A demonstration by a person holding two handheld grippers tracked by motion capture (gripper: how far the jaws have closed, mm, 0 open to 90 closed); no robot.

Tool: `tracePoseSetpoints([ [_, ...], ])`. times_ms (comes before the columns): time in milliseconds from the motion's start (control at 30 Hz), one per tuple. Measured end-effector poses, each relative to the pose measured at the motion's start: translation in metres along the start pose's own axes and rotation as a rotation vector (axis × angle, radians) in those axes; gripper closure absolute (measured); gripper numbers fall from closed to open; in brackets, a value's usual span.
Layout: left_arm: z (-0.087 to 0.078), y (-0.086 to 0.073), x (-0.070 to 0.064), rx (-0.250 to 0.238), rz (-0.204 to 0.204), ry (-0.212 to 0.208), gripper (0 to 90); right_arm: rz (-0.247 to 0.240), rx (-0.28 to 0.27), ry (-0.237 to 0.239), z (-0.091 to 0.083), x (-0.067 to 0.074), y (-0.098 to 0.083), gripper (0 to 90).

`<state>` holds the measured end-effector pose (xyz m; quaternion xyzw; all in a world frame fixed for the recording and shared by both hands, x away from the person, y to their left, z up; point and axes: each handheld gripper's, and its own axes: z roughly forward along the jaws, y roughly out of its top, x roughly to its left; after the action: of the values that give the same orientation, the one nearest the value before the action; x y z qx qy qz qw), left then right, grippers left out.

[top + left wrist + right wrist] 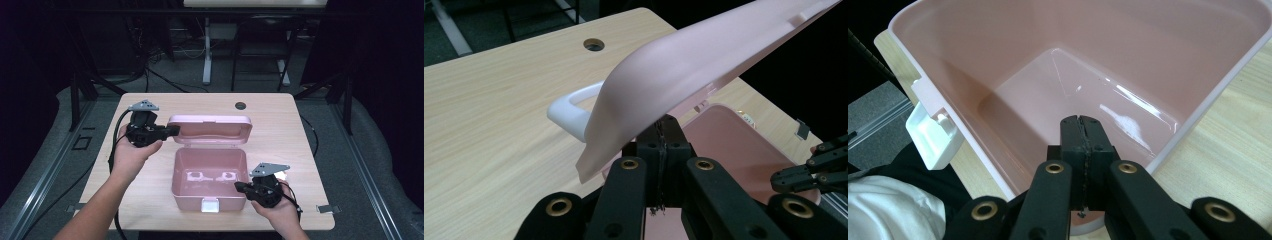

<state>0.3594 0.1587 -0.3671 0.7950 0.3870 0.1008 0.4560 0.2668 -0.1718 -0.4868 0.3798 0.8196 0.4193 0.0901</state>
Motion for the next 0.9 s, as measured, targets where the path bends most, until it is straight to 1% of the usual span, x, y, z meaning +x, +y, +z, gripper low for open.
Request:
tracePoseSetpoints([
  [33, 0.0, 0.0, 0.001, -0.003, -0.005, 0.003, 89.9, -0.001, -0.001, 0.0, 0.0, 0.0, 0.0, 90.0],
  [267, 0.001, -0.001, 0.005, -0.001, -0.007, 0.012, 89.9, 0.003, -0.002, 0.003, 0.0, 0.0, 0.0, 90.0],
  [567, 0.006, -0.004, 0.011, -0.005, -0.025, 0.023, 89.9, 0.003, -0.007, 0.0, 0.0, 0.0, -0.001, 90.0],
  [667, 0.007, -0.005, 0.012, -0.003, -0.023, 0.029, 89.8, 0.006, -0.006, 0.0, 0.0, 0.0, -0.001, 90.0],
  [900, 0.008, -0.005, 0.016, -0.006, -0.031, 0.044, 89.8, 0.005, -0.008, 0.002, 0.0, 0.0, -0.001, 90.0],
])
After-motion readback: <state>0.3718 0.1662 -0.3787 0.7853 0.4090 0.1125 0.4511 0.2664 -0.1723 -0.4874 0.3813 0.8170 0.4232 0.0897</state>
